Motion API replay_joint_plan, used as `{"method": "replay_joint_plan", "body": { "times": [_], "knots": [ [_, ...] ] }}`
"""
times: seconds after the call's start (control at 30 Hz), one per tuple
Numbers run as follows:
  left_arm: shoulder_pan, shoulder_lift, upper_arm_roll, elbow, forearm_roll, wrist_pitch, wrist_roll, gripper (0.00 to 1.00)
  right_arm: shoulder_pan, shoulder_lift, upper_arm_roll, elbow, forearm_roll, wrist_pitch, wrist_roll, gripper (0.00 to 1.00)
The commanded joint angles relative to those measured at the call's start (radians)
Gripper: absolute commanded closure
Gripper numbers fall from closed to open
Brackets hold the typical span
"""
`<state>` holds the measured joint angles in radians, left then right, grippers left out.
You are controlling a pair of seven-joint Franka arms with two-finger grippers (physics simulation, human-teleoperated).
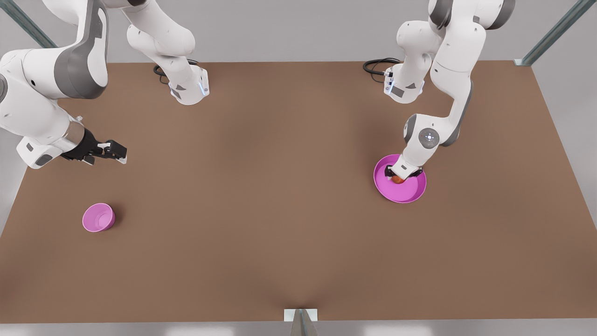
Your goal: Use the left arm to pick up the apple from the plate, transfer it to the gripper of the right arm, and then use the right arm to place it into the bowl
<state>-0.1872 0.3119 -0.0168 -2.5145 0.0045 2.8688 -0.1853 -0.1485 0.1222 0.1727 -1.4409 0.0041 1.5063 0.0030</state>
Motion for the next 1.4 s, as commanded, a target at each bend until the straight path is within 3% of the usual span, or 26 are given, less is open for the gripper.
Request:
{"method": "replay_joint_plan", "body": {
  "times": [0.0, 0.23, 0.37, 0.43, 0.5, 0.57, 0.6, 0.67, 0.8, 0.97, 1.03, 1.23, 1.37],
  "knots": [
    [0.0, -0.001, 0.0, 0.0, 0.0, 0.003, 0.0, 0.24, 0.001, -0.001, 0.001, 0.0, 0.001, -0.001, -0.005, 0.0],
    [0.003, -0.103, 0.0, 0.016, 0.0, -0.035, 0.027, 0.29, -0.003, -0.003, 0.001, 0.004, 0.001, -0.001, -0.005, 0.0],
    [-0.018, -0.191, -0.031, 0.094, -0.008, -0.198, 0.041, 0.3, -0.003, -0.003, -0.001, 0.004, 0.001, -0.001, -0.005, 0.0],
    [-0.02, -0.206, -0.109, 0.195, -0.261, -0.305, 0.146, 0.3, -0.003, -0.001, 0.001, 0.004, 0.001, 0.0, -0.005, 0.0],
    [-0.009, -0.192, -0.1, 0.387, -0.631, -0.64, 0.473, 0.31, 0.0, -0.003, 0.008, 0.004, 0.002, -0.001, 0.005, 0.0],
    [-0.012, -0.189, -0.098, 0.388, -0.863, -0.672, 0.745, 0.32, -0.003, -0.003, 0.007, 0.004, 0.097, -0.006, 0.011, 0.0],
    [-0.014, -0.169, -0.1, 0.408, -0.936, -0.678, 0.846, 0.32, -0.003, -0.003, 0.002, 0.002, 0.157, -0.008, 0.012, 0.0],
    [-0.012, -0.013, -0.098, 0.597, -1.02, -0.839, 1.039, 0.32, -0.013, 0.008, -0.001, -0.004, 0.277, -0.008, 0.031, 0.0],
    [-0.054, 0.243, -0.147, 0.853, -1.331, -0.835, 1.555, 0.32, -0.034, 0.166, -0.001, 0.002, 0.666, 0.072, -0.021, 0.0],
    [-0.06, 0.4, -0.25, 0.962, -1.568, -0.829, 2.004, 0.32, -0.003, 0.303, 0.011, 0.002, 0.991, 0.235, -0.201, 0.0],
    [-0.06, 0.512, -0.324, 1.08, -1.647, -0.829, 2.193, 0.32, -0.002, 0.362, 0.011, -0.001, 1.138, 0.236, -0.311, 0.0],
    [-0.132, 0.653, -0.391, 1.324, -1.652, -0.666, 2.259, 0.32, 0.006, 0.468, 0.013, 0.0, 1.275, 0.221, -0.492, 0.0],
    [-0.195, 0.8, -0.446, 1.516, -1.657, -0.526, 2.42, 0.33, 0.018, 0.505, 0.083, -0.046, 1.289, 0.23, -0.621, 0.0]
  ]
}}
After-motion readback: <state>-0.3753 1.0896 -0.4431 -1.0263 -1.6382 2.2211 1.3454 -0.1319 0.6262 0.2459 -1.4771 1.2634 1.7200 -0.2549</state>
